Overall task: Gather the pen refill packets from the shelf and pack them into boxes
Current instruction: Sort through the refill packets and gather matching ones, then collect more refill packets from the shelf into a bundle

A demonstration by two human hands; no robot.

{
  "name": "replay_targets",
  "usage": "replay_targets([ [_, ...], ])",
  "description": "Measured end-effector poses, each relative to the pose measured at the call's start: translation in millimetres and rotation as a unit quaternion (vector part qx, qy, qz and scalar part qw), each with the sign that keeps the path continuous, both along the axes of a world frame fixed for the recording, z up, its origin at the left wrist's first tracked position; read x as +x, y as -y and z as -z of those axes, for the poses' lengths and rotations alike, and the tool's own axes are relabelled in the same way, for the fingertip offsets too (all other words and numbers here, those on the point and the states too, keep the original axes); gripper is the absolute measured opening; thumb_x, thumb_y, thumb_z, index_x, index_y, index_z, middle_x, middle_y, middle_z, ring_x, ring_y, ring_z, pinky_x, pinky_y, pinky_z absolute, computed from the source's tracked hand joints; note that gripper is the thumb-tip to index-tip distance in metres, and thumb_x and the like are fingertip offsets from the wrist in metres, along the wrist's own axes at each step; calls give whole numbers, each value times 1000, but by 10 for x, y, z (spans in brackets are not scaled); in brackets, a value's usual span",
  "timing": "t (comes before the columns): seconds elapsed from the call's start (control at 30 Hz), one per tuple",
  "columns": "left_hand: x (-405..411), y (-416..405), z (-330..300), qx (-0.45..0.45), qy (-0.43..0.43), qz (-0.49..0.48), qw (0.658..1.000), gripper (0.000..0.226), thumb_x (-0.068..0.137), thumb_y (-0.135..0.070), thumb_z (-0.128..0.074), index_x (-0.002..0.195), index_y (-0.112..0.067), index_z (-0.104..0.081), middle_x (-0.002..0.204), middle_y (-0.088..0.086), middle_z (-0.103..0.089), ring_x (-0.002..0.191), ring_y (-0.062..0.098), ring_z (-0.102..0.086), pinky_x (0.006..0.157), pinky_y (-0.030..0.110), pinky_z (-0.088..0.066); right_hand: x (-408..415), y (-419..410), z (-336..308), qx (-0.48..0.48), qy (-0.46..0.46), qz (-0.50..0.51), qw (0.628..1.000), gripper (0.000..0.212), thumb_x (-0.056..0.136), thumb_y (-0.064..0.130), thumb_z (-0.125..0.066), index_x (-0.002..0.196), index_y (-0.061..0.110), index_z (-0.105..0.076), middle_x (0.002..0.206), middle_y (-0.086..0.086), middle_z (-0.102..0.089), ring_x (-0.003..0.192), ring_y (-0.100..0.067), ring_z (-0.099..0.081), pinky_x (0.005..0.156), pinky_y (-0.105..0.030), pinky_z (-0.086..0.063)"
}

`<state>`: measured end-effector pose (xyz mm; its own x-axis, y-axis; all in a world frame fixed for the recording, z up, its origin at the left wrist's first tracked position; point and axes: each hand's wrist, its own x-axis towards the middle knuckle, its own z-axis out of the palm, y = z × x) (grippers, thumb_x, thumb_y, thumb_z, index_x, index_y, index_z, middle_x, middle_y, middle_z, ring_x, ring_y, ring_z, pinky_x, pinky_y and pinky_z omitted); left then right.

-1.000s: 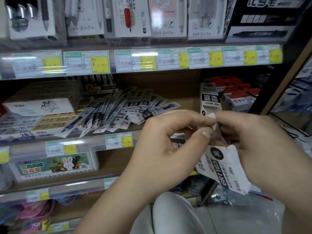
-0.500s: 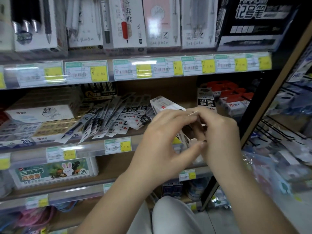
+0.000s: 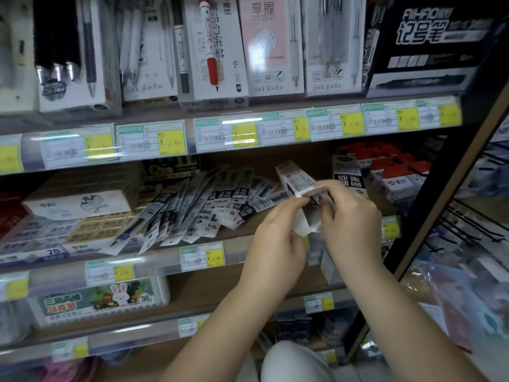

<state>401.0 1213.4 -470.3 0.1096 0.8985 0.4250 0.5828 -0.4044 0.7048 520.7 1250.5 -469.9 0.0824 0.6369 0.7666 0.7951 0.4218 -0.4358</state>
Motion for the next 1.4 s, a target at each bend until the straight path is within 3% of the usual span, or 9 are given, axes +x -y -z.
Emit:
replay_targets([
  [0.23,20,-163,102,13,68,-10,998,63,79,20,-38,126,-16,-60,135,-7,-50,121,-15,-34,104,6,-31,62,-73,74,-80,-110,-40,990,27,79,5,-71,103,16,-67,88,4,-68,80,-14,-65,69,-30,-55],
  [0.47,13,-230,142,10,94,-15,995,56,86,15,-41,126,-20,-59,131,-18,-46,116,-28,-31,106,13,-34,107,-105,102,-258,-230,-111,932,39,82,8,-68,115,27,-60,104,16,-62,106,-10,-58,95,-33,-48],
  [0.67,95,-254,103,48,39,-12,998,61,87,10,-45,139,-23,-43,142,-5,-43,120,-5,-39,94,-4,-23,37,-105,168,-307,-344,-155,874,44,87,4,-59,125,26,-53,114,8,-65,109,-9,-59,97,-41,-49],
  [0.83,84,-275,149,31,71,-7,997,65,93,-1,-47,141,-39,-23,141,-12,-40,122,-11,-33,93,-5,-26,0,-43,158,-321,-385,-179,847,46,89,2,-57,125,29,-51,112,16,-63,107,-1,-58,98,-36,-48],
  [1.0,98,-279,187,-14,135,-7,991,44,94,-9,-48,134,-29,-46,124,-9,-60,110,8,-57,89,21,-48,-32,-4,163,-256,-291,-142,911,60,87,-9,-50,134,29,-47,127,16,-56,121,-3,-51,104,-30,-43],
  [1.1,106,-276,166,-47,236,9,971,45,91,0,-50,115,-38,-52,99,-19,-65,92,2,-61,79,19,-51,-45,4,178,-213,-219,-110,946,64,85,-10,-47,138,28,-46,136,10,-53,124,-5,-48,106,-33,-41],
  [1.23,101,-265,204,-91,320,15,943,46,88,5,-55,112,-34,-50,98,-12,-65,87,1,-64,76,21,-52,-78,5,163,-155,-148,-94,972,62,83,-16,-45,130,23,-56,129,9,-56,102,-4,-53,93,-24,-45],
  [1.33,83,-237,284,-140,320,-2,937,44,87,-2,-58,108,-39,-48,76,-13,-63,65,6,-55,65,24,-46,-114,-50,228,-130,-97,-87,983,61,78,-20,-45,123,17,-62,126,4,-60,116,1,-45,102,-27,-43],
  [1.4,70,-236,337,-194,330,-5,924,43,83,-11,-60,107,-45,-48,87,3,-66,71,15,-54,70,32,-48,-126,-91,311,-141,-68,-88,984,61,75,-22,-44,121,14,-64,126,-1,-60,118,1,-41,104,-26,-39],
])
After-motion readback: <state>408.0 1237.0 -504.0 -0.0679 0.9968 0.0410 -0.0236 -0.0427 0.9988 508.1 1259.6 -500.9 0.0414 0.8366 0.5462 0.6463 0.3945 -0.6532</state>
